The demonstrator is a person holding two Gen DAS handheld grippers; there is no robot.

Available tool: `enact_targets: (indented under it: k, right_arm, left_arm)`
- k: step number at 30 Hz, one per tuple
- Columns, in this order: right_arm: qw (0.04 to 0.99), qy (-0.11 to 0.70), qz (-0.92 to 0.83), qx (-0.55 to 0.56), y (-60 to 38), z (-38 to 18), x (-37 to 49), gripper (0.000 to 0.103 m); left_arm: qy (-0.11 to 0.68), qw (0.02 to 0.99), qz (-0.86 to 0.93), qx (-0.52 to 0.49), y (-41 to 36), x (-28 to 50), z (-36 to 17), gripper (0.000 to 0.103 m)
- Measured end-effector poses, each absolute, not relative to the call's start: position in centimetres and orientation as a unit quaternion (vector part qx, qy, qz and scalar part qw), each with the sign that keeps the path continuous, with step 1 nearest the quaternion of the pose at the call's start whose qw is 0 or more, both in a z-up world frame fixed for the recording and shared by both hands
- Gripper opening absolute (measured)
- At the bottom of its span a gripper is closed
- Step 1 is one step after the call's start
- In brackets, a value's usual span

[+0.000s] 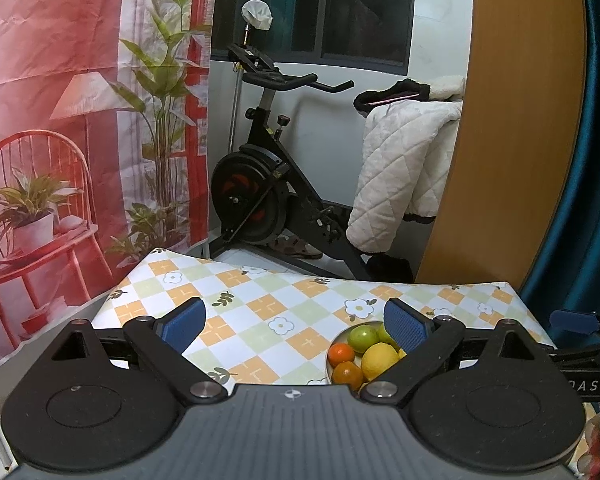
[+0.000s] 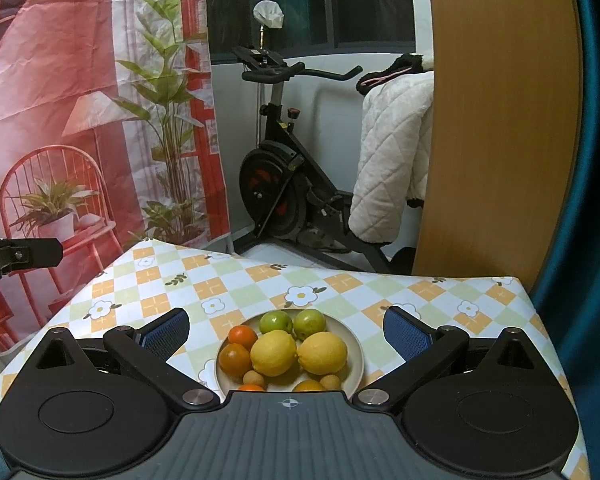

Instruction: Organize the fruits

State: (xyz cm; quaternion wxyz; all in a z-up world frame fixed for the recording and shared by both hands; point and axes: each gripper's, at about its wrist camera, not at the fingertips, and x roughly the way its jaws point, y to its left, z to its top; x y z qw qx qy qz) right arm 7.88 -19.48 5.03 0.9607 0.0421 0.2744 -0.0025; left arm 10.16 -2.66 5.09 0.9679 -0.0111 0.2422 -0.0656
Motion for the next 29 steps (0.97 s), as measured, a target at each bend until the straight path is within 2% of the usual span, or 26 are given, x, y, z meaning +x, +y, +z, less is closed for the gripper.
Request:
enact_targets:
  k: [29]
  right_arm:
    - [0.958,0.282,-0.001,0.040,-19.46,4.34,8.26,0.102]
  left_arm:
    - [0.256,0.965,-0.060,-0.012,-2.56,10.46,4.63,0.098]
